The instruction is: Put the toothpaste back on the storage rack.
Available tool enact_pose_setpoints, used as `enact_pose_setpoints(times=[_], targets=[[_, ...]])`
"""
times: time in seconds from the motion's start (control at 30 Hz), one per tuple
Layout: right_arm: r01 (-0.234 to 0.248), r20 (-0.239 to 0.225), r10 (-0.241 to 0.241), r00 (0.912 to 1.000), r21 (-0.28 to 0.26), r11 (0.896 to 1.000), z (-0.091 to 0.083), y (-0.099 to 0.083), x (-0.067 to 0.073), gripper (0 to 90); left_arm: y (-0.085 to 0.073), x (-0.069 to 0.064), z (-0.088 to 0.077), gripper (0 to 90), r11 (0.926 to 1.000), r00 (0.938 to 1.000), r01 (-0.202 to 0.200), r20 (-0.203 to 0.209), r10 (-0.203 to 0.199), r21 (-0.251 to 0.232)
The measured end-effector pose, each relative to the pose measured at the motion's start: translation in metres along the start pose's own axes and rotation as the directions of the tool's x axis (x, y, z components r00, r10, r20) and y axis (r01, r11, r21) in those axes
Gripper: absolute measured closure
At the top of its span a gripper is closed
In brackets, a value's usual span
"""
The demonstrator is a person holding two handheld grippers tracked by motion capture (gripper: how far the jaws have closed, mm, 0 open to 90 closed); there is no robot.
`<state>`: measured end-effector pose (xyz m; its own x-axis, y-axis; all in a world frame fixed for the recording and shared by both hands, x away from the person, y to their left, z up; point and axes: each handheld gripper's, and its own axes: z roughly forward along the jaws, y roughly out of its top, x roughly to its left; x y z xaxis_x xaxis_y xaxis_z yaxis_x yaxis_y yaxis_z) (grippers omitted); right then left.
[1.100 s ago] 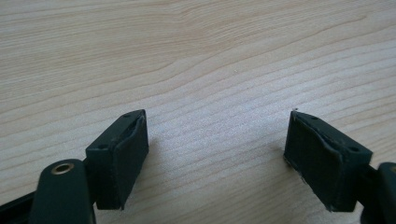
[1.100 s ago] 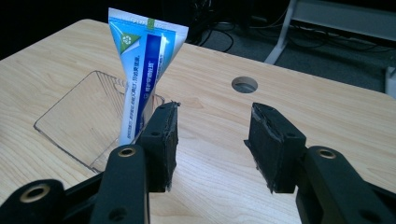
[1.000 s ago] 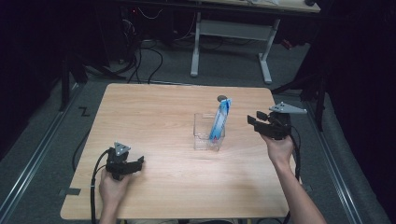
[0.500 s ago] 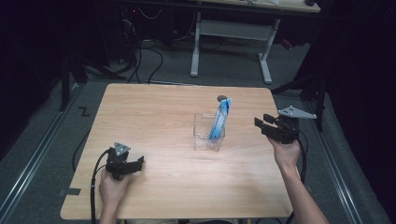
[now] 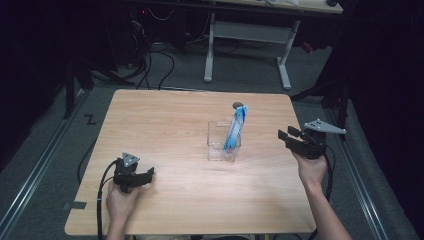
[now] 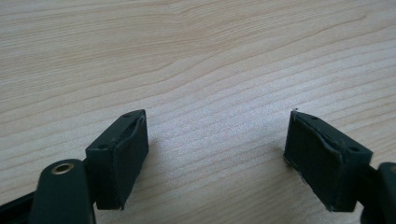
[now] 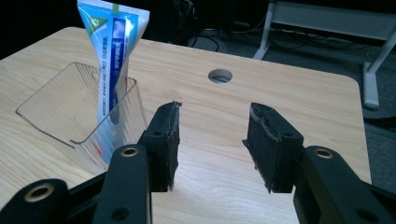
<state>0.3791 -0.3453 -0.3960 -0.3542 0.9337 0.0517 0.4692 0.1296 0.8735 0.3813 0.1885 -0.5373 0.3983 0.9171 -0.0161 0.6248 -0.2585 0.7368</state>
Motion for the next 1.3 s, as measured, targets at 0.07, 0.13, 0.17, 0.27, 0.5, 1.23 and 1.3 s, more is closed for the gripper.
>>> enact_pose_setpoints(times=[0.07, 0.13, 0.17, 0.27, 0.5, 1.23, 1.3], targets=[[-0.001, 0.004, 0.001, 1.0000, 0.001, 1.000, -0.001, -0.002, -0.001, 54.1, 0.000, 0.000, 0.000, 21.8, 1.0000, 1.0000, 0.000, 0.000, 0.000, 0.001], [-0.002, 0.006, 0.002, 1.0000, 0.001, 1.000, -0.002, -0.004, -0.002, 54.2, 0.000, 0.000, 0.000, 21.8, 1.0000, 1.0000, 0.000, 0.000, 0.000, 0.000], [-0.004, 0.005, 0.004, 1.0000, 0.001, 1.000, -0.002, -0.005, -0.003, 54.2, 0.000, 0.000, 0.000, 21.8, 1.0000, 1.0000, 0.000, 0.000, 0.000, 0.000], [-0.013, 0.007, 0.013, 0.9999, 0.002, 1.000, -0.004, -0.008, -0.004, 54.3, 0.000, 0.000, 0.000, 21.8, 1.0000, 1.0000, 0.000, 0.000, 0.000, 0.000], [-0.024, 0.008, 0.024, 0.9997, 0.010, 1.000, -0.005, -0.016, -0.007, 54.4, 0.000, 0.000, 0.000, 21.8, 1.0000, 1.0000, 0.000, 0.000, 0.000, 0.001], [-0.070, -0.012, 0.071, 0.9974, 0.042, 0.997, -0.001, -0.043, -0.011, 53.4, 0.000, 0.000, 0.000, 21.8, 1.0000, 1.0000, 0.000, 0.000, 0.000, 0.000], [-0.078, -0.015, 0.079, 0.9968, 0.046, 0.996, 0.000, -0.047, -0.010, 53.4, 0.000, 0.000, 0.000, 21.8, 1.0000, 1.0000, 0.000, 0.000, 0.000, 0.000]])
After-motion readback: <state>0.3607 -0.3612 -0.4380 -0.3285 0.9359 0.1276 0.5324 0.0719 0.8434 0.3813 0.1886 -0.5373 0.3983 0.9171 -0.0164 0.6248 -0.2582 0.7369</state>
